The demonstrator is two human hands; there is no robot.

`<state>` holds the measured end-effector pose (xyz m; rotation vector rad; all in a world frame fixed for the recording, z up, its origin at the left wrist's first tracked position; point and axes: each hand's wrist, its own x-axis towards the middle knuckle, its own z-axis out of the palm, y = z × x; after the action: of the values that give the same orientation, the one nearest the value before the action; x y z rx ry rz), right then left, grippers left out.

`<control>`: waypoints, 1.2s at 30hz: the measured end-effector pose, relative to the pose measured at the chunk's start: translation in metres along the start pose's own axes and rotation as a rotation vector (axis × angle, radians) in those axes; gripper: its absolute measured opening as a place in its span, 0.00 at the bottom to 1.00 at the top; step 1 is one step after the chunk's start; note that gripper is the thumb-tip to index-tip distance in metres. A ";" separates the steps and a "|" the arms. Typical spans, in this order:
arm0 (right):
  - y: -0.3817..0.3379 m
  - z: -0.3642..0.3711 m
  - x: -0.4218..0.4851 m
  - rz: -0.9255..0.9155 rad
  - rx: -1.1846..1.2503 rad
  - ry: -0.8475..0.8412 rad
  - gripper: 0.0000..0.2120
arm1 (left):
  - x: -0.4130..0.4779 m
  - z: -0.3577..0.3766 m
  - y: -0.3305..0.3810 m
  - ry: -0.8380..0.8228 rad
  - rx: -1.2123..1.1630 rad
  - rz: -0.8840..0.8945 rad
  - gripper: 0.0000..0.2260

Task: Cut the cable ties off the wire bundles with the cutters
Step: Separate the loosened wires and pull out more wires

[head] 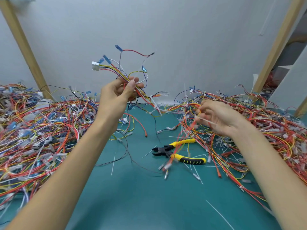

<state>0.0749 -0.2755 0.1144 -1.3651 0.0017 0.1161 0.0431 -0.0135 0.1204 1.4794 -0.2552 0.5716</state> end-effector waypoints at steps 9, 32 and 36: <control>0.014 0.004 0.002 -0.074 -0.901 -0.075 0.03 | 0.002 -0.001 -0.007 -0.080 -0.076 -0.103 0.06; 0.014 0.010 -0.007 -0.128 -0.749 -0.337 0.08 | -0.003 0.003 -0.006 -0.235 0.026 -0.151 0.10; 0.016 0.013 -0.011 -0.017 -0.797 -0.480 0.05 | -0.007 0.009 -0.006 -0.213 0.017 -0.126 0.10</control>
<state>0.0614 -0.2607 0.1020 -2.0974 -0.5049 0.4640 0.0419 -0.0233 0.1126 1.5621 -0.3208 0.3152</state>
